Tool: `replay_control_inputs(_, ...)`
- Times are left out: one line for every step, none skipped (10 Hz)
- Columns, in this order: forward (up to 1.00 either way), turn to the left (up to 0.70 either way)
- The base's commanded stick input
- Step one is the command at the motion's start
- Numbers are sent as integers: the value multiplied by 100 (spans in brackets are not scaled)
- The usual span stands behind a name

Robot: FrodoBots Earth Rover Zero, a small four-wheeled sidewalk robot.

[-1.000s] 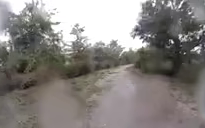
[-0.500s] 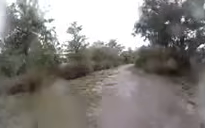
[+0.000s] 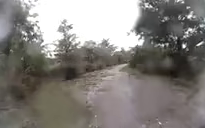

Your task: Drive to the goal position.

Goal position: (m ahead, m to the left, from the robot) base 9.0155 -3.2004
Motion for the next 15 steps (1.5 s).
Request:
replay_control_inputs(85, 0)
replay_control_inputs(85, 0)
replay_control_inputs(85, 0)
replay_control_inputs(85, 0)
replay_control_inputs(85, 0)
replay_control_inputs(85, 0)
replay_control_inputs(85, -10)
replay_control_inputs(85, -22)
replay_control_inputs(85, -27)
replay_control_inputs(85, 0)
replay_control_inputs(85, 0)
replay_control_inputs(85, 0)
replay_control_inputs(85, 0)
replay_control_inputs(85, 0)
replay_control_inputs(85, 0)
